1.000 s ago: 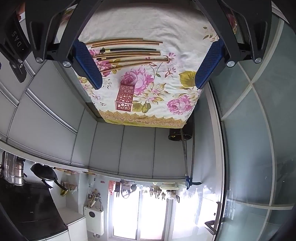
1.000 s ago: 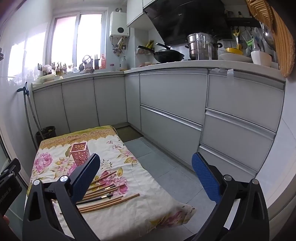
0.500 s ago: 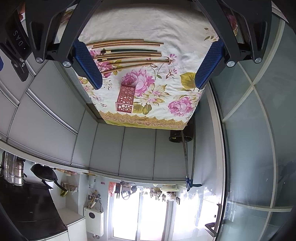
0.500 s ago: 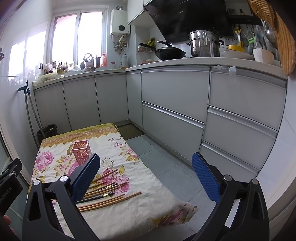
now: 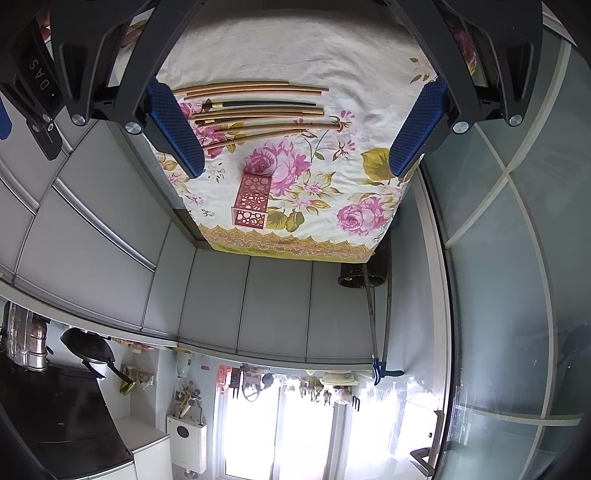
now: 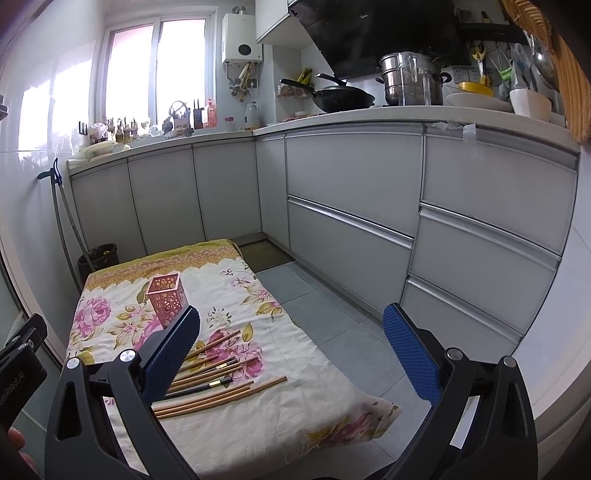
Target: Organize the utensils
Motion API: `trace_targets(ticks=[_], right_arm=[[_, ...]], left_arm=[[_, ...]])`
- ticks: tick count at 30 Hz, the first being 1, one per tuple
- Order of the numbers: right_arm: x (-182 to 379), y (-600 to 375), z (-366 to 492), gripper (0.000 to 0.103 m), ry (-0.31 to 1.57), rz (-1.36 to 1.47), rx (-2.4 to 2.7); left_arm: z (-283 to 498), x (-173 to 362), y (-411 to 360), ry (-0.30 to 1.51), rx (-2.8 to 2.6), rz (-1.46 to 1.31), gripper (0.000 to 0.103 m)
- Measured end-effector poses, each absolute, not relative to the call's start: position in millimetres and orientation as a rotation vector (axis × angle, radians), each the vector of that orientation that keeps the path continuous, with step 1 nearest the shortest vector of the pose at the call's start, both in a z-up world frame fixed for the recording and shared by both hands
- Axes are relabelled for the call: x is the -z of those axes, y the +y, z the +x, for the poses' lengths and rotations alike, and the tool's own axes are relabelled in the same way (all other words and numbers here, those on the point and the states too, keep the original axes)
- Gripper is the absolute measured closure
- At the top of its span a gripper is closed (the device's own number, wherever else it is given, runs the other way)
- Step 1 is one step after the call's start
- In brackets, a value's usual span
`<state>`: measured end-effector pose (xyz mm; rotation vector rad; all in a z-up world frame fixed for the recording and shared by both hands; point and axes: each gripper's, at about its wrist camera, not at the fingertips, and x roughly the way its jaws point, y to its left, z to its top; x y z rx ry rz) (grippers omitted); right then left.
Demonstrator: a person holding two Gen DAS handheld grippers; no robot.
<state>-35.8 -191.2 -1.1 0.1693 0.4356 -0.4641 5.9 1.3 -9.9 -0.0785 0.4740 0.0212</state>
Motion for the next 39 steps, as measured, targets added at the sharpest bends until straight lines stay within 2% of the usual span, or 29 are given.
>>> trace_targets(ticks=[39], right_arm=[[27,-216,-16,0.006,0.499,0.232,0.477]], left_arm=[[32,32,-19,0.542,-0.008,-0.027,0.007]])
